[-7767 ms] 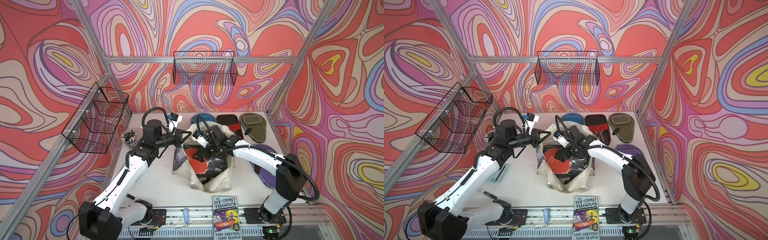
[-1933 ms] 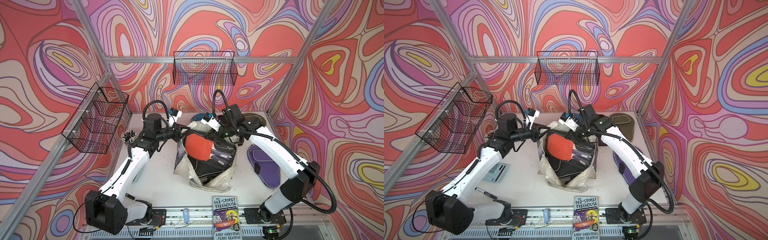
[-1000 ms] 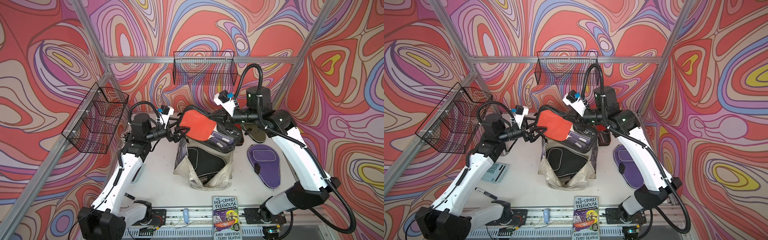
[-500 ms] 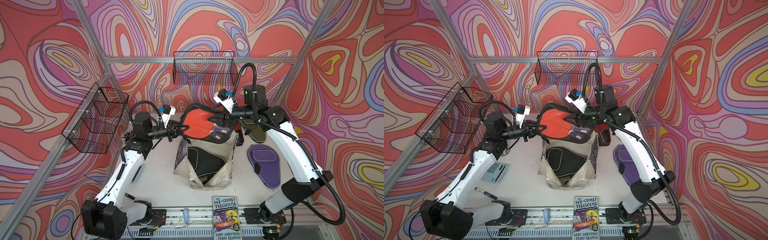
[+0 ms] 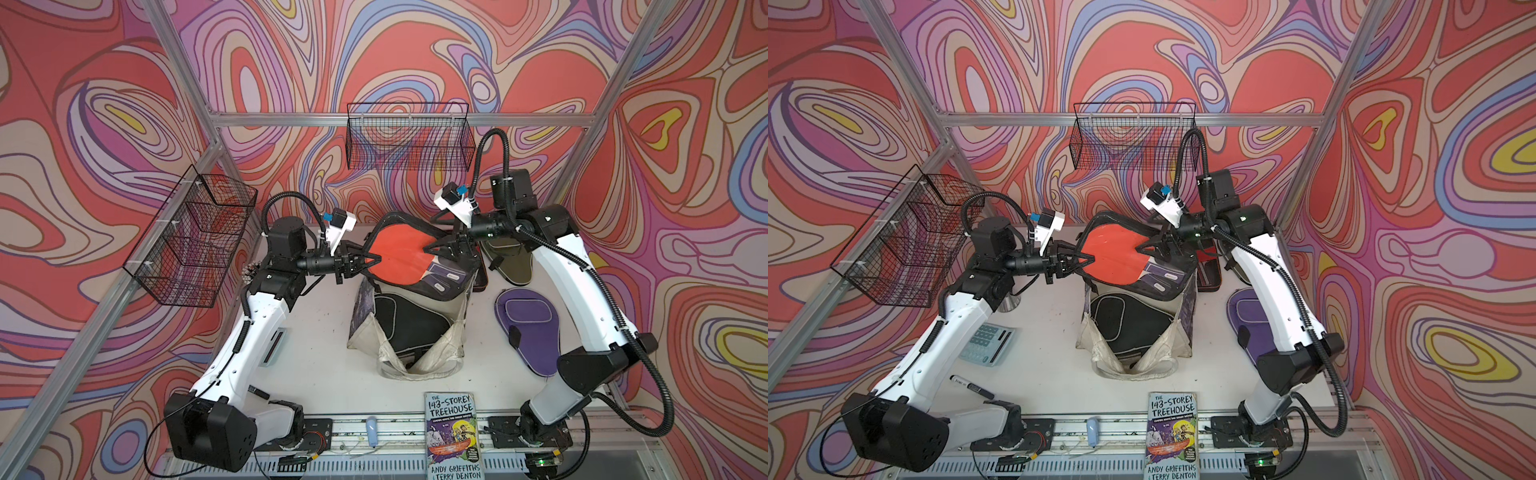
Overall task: Remove the ping pong set from the canvas bag
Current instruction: Pick up the ping pong set from the canvas bag.
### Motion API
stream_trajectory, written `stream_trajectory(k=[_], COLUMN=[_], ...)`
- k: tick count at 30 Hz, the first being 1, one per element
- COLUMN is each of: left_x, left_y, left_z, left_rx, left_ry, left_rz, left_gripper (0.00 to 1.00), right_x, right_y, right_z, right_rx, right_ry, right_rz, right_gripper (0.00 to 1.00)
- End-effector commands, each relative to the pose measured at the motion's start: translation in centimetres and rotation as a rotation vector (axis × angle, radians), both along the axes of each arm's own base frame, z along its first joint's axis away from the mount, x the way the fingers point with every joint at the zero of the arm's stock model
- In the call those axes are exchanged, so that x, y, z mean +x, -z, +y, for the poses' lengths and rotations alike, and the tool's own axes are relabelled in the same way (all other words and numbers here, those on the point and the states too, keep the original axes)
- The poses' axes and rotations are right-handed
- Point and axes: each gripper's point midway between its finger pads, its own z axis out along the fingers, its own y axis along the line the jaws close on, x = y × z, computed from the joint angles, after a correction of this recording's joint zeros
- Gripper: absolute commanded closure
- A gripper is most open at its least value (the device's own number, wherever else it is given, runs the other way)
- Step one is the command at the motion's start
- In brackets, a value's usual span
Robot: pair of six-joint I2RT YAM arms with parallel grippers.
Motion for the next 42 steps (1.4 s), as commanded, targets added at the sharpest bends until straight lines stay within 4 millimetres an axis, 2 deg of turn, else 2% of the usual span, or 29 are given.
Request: stream_trajectory(k=[1, 3, 5, 8, 9, 11, 12, 13, 14, 16, 18, 19, 21, 25, 28, 34, 42], left_x=[-1.0, -0.9, -0.7, 0.0, 0.4, 1.1, 1.6, 1.9, 1.9, 2.1, 2.2, 2.1, 2.0, 1.7, 1.9, 3.3, 3.6], left_y=[-2.0, -1.8, -1.7, -1.6, -1.4, -1.3, -1.4, -1.5, -1.6, -2.1, -2.4, -2.5, -2.6, -2.0, -2.3, -3.2, -5.5], left_z=[-0.3, -0.2, -0.2, 0.0, 0.1, 0.5, 0.8, 1.0, 1.2, 1.8, 2.3, 2.6, 3.0, 3.0, 2.5, 1.7, -0.2], left_rx=[-0.014, -0.006, 0.006, 0.026, 0.034, 0.05, 0.06, 0.065, 0.067, 0.066, 0.062, 0.057, 0.046, 0.007, -0.066, -0.188, -0.306], left_ry=[0.058, 0.051, 0.034, -0.01, -0.035, -0.095, -0.137, -0.169, -0.192, -0.249, -0.3, -0.322, -0.352, -0.353, -0.32, -0.267, -0.167], left_rz=[-0.075, -0.074, -0.078, -0.085, -0.087, -0.096, -0.102, -0.112, -0.123, -0.153, -0.176, -0.185, -0.193, -0.171, -0.144, -0.117, -0.138], left_gripper=[1.0, 1.0, 1.0, 1.0, 1.0, 1.0, 0.92, 0.77, 0.66, 0.32, 0.14, 0.09, 0.04, 0.02, 0.02, 0.02, 0.03], right_x=[-1.4, -1.7, -1.9, -2.2, -2.3, -2.5, -2.5, -2.0, -2.6, -2.4, -2.1, -2.0, -1.9, -3.0, -3.1, -2.3, 0.1], right_y=[1.9, 2.4, 2.7, 2.6, 2.4, 1.9, 1.4, 1.4, -0.1, -1.7, -3.5, -4.5, -6.5, -10.1, -11.5, -11.9, -9.7], right_z=[1.3, 1.6, 1.7, 1.6, 1.5, 1.4, 1.2, 1.2, 0.8, 0.1, -0.6, -1.1, -1.9, -2.8, -2.7, -2.2, 0.8], right_rx=[0.046, 0.058, 0.064, 0.07, 0.069, 0.069, 0.072, 0.071, 0.088, 0.127, 0.18, 0.217, 0.296, 0.453, 0.535, 0.64, 0.666], right_ry=[-0.143, -0.178, -0.196, -0.201, -0.2, -0.182, -0.17, -0.151, -0.137, -0.107, -0.072, -0.055, -0.042, -0.075, -0.101, -0.127, -0.061], right_rz=[0.157, 0.205, 0.234, 0.231, 0.223, 0.198, 0.178, 0.172, 0.132, 0.089, 0.057, 0.038, 0.01, -0.031, -0.012, 0.043, 0.095], right_gripper=[0.2, 0.33, 0.52, 0.93, 1.0, 1.0, 1.0, 1.0, 1.0, 1.0, 1.0, 1.0, 1.0, 1.0, 1.0, 1.0, 1.0])
